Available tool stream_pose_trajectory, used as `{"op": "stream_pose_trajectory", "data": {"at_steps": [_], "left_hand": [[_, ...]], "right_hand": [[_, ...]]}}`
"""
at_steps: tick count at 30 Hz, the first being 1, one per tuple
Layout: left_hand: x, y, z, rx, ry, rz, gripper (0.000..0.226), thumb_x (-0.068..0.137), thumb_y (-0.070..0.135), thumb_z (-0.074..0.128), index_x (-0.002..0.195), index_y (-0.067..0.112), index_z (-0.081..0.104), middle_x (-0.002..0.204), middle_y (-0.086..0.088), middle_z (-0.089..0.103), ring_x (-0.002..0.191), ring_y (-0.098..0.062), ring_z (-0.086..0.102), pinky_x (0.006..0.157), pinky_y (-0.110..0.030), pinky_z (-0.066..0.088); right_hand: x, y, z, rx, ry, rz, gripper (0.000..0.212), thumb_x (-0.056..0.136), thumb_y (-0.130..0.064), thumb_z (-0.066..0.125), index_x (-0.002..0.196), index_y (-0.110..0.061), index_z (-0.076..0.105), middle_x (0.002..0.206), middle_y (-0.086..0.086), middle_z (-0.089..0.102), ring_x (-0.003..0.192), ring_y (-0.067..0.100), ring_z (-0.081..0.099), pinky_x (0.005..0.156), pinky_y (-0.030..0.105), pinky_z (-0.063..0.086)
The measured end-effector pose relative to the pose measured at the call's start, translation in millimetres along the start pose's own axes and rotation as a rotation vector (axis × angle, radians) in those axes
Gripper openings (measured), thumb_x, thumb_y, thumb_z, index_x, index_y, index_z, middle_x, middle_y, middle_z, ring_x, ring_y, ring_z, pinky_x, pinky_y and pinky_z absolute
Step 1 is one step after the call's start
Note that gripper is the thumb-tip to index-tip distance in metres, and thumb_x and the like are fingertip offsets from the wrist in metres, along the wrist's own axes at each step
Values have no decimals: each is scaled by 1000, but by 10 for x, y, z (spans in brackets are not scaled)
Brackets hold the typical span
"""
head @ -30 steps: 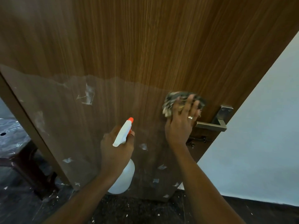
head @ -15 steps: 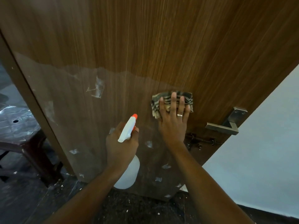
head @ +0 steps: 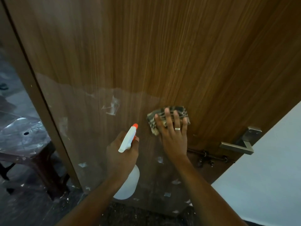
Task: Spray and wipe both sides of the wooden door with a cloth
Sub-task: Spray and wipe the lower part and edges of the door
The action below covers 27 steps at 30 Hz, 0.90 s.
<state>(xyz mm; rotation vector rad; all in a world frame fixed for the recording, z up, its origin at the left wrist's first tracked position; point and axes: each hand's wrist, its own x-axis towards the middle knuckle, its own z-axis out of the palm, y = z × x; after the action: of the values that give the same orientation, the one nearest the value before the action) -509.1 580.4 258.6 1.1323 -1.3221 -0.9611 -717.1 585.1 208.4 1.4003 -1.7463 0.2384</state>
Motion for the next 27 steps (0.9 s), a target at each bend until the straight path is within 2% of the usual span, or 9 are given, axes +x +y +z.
{"op": "stream_pose_trajectory", "data": {"at_steps": [4, 7, 9, 12, 16, 18, 22, 24, 27], "left_hand": [[134, -157, -176, 22, -63, 13, 16, 78, 26, 74, 92, 20, 69, 77, 5, 69, 69, -15, 67, 65, -12, 54], [245, -219, -325, -27, -66, -58, 23, 78, 25, 75, 99, 23, 68, 86, 4, 71, 75, -17, 68, 70, -25, 57], [335, -179, -407, -75, -81, -90, 17, 79, 22, 75, 87, 34, 66, 81, 5, 70, 71, -15, 67, 66, -25, 56], [492, -170, -515, -52, -93, -51, 19, 81, 20, 73, 80, 37, 64, 72, 5, 68, 65, -13, 66, 59, -18, 54], [674, -231, -614, -34, -78, 6, 11, 80, 19, 74, 90, 20, 69, 70, 10, 66, 68, -5, 66, 56, -8, 49], [768, -258, -682, -19, -86, 35, 10, 80, 16, 73, 89, 20, 69, 67, 14, 63, 66, 3, 65, 54, -6, 48], [986, -317, -841, -13, -85, 0, 18, 82, 18, 72, 99, 21, 69, 79, 7, 68, 68, -9, 66, 60, -9, 51], [1134, -362, -911, -19, -90, -30, 19, 83, 21, 72, 101, 18, 70, 83, 1, 70, 73, -15, 67, 68, -21, 57], [1365, -438, -1006, 13, -81, -75, 24, 82, 31, 71, 99, 15, 69, 84, -6, 71, 77, -21, 69, 76, -41, 59]], "right_hand": [[-346, 18, 6, 51, -63, 131, 74, 91, -44, 62, 155, -26, 30, 164, 12, 12, 149, 37, 14, 120, 59, 7], [32, -166, -174, 82, -28, 442, 76, 93, -44, 55, 158, -22, 20, 163, 21, 6, 150, 45, 5, 118, 64, 7], [463, -345, -259, 81, 32, 519, 81, 94, -45, 54, 158, -20, 12, 163, 24, 3, 149, 48, 1, 118, 66, 2], [684, -598, -187, 30, 41, 258, 82, 93, -46, 52, 159, -24, 8, 163, 19, 6, 150, 44, 1, 117, 66, -1], [285, -694, 50, 0, -17, -61, 79, 90, -39, 67, 157, -31, 25, 166, 8, 10, 150, 34, 12, 119, 61, 6], [148, -643, 45, 15, -25, -12, 79, 88, -36, 68, 155, -32, 27, 165, 7, 14, 149, 33, 16, 119, 60, 10], [339, -743, -158, 43, -52, 346, 82, 90, -39, 64, 157, -25, 20, 164, 18, 11, 150, 41, 7, 118, 64, 12], [637, -958, -236, 52, -39, 492, 80, 92, -43, 58, 157, -19, 19, 163, 25, 6, 149, 49, 4, 117, 67, 9], [947, -1345, -204, 90, -30, 354, 83, 92, -43, 56, 159, -23, 10, 164, 21, 2, 150, 46, 0, 117, 68, 3]]}}
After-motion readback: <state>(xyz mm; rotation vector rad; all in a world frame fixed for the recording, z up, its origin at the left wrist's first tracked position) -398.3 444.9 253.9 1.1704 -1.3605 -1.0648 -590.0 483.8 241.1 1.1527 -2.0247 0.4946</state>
